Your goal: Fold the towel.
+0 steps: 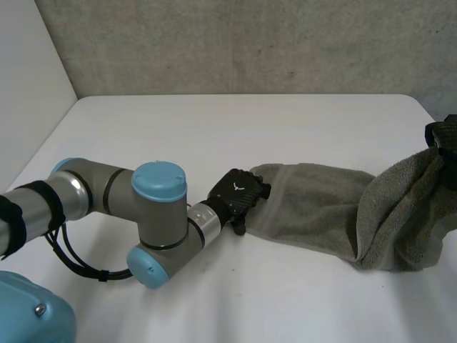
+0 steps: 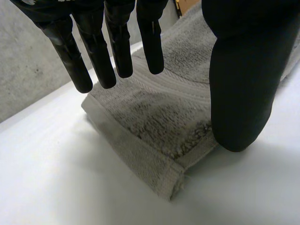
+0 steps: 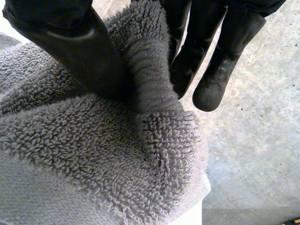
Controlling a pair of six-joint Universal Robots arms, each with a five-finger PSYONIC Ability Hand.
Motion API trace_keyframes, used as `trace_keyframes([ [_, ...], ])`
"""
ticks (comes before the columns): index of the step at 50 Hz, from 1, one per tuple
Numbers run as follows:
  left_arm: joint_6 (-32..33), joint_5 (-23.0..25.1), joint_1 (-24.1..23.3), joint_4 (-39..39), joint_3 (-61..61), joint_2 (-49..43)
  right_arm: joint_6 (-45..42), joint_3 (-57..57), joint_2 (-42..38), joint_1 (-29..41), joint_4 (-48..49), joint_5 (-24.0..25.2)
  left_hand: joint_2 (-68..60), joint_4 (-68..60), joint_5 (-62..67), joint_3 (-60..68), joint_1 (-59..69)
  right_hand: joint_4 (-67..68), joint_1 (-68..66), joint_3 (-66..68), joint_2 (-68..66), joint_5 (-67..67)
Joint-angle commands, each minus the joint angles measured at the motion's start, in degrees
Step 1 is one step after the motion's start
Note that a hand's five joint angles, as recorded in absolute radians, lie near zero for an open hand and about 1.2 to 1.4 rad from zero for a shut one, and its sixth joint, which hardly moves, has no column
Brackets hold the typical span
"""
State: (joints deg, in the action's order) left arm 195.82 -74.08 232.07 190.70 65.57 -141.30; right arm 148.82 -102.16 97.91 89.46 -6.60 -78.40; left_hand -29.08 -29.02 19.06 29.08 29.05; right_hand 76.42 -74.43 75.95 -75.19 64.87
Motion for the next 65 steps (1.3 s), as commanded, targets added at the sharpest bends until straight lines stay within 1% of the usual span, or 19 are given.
trace_keyframes([
  [1,0.0,-0.27,-0.12,-1.91,-1.67,-1.26,-0.11,-0.14,0.0,-0.07,0.36,0.0,-4.52,-4.57,4.54,4.51,4.55,3.58,-5.57,4.05,-4.81,5.13],
  [17,0.0,-0.19,-0.83,-3.76,-1.67,-0.73,-0.37,-0.76,-0.96,-0.07,0.89,0.0,-5.02,-5.08,5.04,5.02,5.05,3.58,-5.57,4.05,-4.81,5.13],
  [22,0.01,-0.27,-0.91,-5.42,-1.58,-0.55,-0.37,-0.93,-1.32,-0.07,1.42,0.0,-4.85,-4.91,4.88,4.85,4.88,3.58,-5.57,4.05,-4.81,5.13],
  [29,0.0,-0.45,-0.91,-5.25,-2.63,-0.81,-0.46,-0.93,-1.32,-0.07,1.51,0.09,-5.02,-5.08,5.04,5.02,5.05,3.58,-5.57,4.05,-4.81,5.13],
  [33,0.0,-0.54,-0.91,-5.25,-3.43,-1.34,-0.46,-1.02,-1.32,-0.07,1.51,0.09,-7.55,-7.6,7.57,7.54,7.57,3.58,-5.57,4.05,-4.81,5.13],
  [35,0.0,-0.62,-0.91,-5.16,-4.22,-1.87,-0.46,-1.2,-1.32,-0.07,1.51,0.09,-12.23,-12.29,12.25,12.23,12.26,3.58,-5.57,4.05,-4.81,5.13],
  [39,0.0,-0.71,-0.91,-5.16,-5.01,-2.49,-0.46,-1.28,-1.32,-0.07,1.59,0.09,-15.28,-15.34,15.3,15.28,15.31,3.58,-5.57,4.05,-4.81,5.13],
  [44,-0.08,-2.73,-0.91,-5.16,-6.77,-3.01,-0.46,-1.37,-1.49,-0.07,1.68,0.09,-18.64,-18.7,18.66,18.64,18.67,3.58,-5.57,4.05,-4.81,5.13],
  [65,-0.08,-3.0,-0.91,-5.25,-9.06,-4.59,-0.55,-1.72,-2.9,-0.07,2.03,0.18,-18.14,-18.2,18.17,18.14,18.17,3.58,-5.57,4.05,-4.81,5.13],
])
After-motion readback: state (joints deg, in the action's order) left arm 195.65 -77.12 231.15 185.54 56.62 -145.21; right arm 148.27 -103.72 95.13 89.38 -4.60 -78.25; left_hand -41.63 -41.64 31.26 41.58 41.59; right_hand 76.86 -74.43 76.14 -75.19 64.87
